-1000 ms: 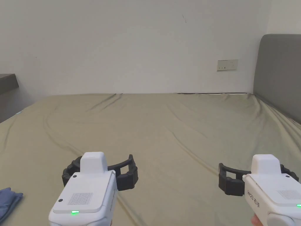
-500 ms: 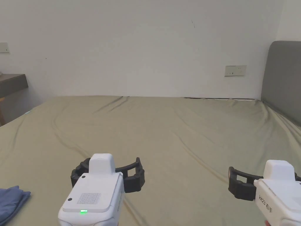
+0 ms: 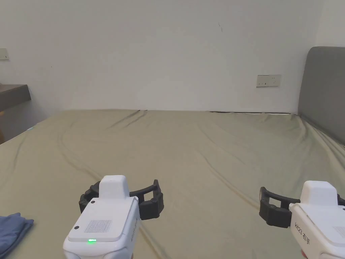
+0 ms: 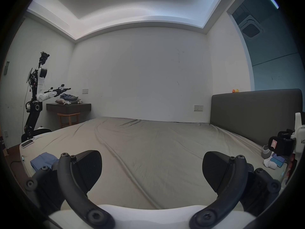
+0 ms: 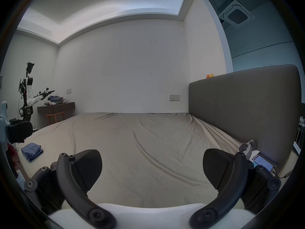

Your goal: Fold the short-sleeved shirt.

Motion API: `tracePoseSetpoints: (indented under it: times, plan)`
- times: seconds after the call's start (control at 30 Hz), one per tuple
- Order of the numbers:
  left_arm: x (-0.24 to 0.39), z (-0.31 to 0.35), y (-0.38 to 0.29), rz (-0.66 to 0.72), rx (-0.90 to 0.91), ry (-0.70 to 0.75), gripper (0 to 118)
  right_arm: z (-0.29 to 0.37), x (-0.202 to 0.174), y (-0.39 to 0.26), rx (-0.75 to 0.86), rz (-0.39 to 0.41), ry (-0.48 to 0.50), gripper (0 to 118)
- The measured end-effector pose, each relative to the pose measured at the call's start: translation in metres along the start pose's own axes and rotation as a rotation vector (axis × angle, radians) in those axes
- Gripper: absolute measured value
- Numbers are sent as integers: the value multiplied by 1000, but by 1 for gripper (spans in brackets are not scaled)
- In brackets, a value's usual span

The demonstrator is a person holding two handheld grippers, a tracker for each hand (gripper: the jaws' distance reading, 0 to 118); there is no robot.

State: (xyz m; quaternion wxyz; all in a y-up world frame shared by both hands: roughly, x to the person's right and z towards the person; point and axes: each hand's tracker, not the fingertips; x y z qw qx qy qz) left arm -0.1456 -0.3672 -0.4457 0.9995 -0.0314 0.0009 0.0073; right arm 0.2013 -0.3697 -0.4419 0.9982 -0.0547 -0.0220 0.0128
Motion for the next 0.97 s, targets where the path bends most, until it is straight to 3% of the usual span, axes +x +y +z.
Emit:
tracePoseSetpoints:
  times: [0.33, 0.97]
  plan:
    - [2, 2, 0, -7, 14, -9, 118, 0, -5, -3, 2, 45, 3, 118]
    - [7, 3, -2, -38, 42, -23, 118, -1, -2, -5, -16, 26, -18, 118]
